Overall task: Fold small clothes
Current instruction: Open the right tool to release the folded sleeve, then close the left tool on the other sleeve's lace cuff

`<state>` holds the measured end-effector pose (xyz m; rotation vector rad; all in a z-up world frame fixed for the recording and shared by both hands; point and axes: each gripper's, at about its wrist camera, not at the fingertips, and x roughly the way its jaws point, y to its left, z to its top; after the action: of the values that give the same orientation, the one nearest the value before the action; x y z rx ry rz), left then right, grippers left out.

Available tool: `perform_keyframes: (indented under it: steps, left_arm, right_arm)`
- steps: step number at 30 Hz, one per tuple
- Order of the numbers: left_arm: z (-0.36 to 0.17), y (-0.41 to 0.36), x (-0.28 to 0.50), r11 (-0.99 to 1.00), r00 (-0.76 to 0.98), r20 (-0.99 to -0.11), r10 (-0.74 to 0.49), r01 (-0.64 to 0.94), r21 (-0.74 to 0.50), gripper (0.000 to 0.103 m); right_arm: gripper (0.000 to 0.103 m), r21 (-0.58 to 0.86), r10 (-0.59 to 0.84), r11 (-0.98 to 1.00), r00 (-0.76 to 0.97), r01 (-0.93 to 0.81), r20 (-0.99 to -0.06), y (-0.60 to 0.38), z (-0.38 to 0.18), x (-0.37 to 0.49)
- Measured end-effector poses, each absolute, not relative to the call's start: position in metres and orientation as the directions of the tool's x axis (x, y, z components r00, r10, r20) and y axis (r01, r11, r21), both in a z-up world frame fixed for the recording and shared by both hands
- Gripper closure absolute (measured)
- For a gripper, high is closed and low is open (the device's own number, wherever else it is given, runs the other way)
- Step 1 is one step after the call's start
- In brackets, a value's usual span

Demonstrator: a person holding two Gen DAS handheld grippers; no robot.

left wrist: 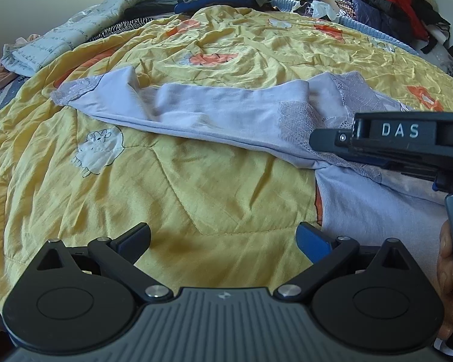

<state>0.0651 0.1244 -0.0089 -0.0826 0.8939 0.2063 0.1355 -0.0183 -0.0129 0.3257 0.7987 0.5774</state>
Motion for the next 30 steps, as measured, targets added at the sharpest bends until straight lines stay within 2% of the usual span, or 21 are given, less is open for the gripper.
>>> perform_keyframes:
  steps: [6, 11, 14, 22, 30]
  left_arm:
    - [-0.009, 0.125, 0.065, 0.977, 0.606, -0.782, 0.146, -0.214, 0.017, 0.000]
    - [-0.007, 0.125, 0.064, 0.976, 0.610, -0.778, 0.150, -0.217, 0.018, 0.000]
    - [-0.005, 0.134, 0.062, 0.964, 0.619, -0.765, 0.177, -0.266, 0.007, 0.000]
    - [0.002, 0.194, 0.069, 0.919, 0.621, -0.753, 0.216, -0.390, -0.059, 0.000]
    - [0.003, 0.256, 0.083, 0.869, 0.625, -0.737, 0.257, -0.484, -0.107, 0.000]
  right_arm:
    - [0.066, 0.501, 0.608, 0.789, 0.571, -0.356, -0.551, -0.024, -0.009, 0.130]
    - [0.066, 0.493, 0.599, 0.797, 0.563, -0.350, -0.569, -0.025, -0.013, 0.129]
    - [0.066, 0.489, 0.596, 0.798, 0.580, -0.352, -0.555, -0.028, -0.010, 0.123]
    - [0.065, 0.396, 0.549, 0.834, 0.651, -0.385, -0.524, -0.036, 0.005, 0.094]
    - [0.057, 0.264, 0.455, 0.890, 0.730, -0.371, -0.510, -0.048, 0.008, 0.064]
